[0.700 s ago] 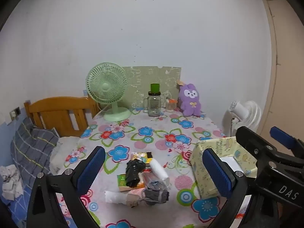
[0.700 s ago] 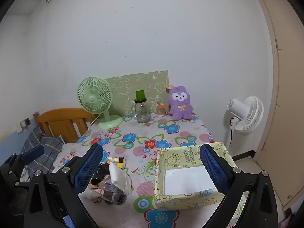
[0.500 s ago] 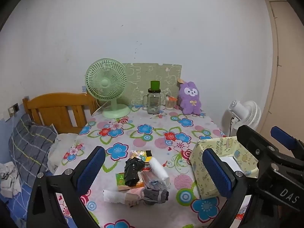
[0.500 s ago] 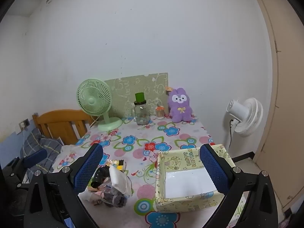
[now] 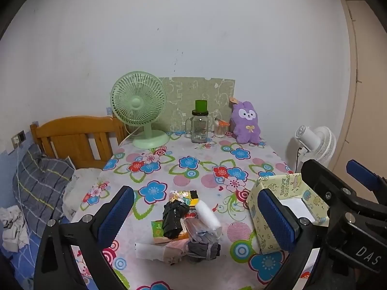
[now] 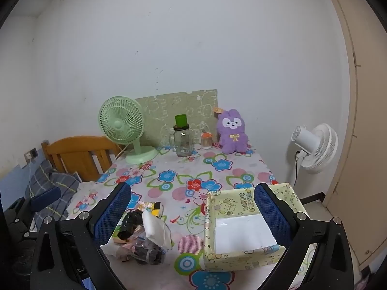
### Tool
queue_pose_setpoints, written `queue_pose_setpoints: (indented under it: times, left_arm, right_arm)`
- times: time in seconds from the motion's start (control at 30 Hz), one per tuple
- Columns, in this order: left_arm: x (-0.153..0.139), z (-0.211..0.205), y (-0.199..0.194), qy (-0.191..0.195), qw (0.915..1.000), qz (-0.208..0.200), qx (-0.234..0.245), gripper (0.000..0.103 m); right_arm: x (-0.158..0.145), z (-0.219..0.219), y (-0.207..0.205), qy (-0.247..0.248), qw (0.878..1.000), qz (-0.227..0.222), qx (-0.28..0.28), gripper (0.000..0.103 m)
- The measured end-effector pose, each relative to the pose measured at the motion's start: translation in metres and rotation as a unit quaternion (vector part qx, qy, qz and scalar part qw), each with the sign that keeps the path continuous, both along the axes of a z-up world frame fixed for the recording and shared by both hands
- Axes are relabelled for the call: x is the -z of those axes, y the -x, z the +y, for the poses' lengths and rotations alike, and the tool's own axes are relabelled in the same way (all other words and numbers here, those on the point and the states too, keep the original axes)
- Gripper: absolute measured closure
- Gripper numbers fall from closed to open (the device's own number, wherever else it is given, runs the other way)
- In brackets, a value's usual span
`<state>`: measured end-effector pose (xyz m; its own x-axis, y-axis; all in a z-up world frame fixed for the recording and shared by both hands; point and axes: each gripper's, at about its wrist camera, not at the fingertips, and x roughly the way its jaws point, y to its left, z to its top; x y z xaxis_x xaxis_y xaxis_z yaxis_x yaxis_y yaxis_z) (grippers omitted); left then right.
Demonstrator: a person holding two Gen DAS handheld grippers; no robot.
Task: Organize soft objects
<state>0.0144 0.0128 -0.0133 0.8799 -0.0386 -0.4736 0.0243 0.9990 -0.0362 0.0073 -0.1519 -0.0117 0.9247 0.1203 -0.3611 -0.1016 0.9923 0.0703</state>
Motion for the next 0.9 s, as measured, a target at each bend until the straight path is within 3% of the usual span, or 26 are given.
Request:
queue_pose_setpoints:
  times: [0.9]
  left_arm:
    - [-0.0007, -0.0059, -0.0038, -0.01, 0.9999, -0.002, 0.003, 0.002]
  right_arm:
    - [0.0021, 0.0047, -0.0054, 0.0, 1.0, 0.013, -0.004, 0.002]
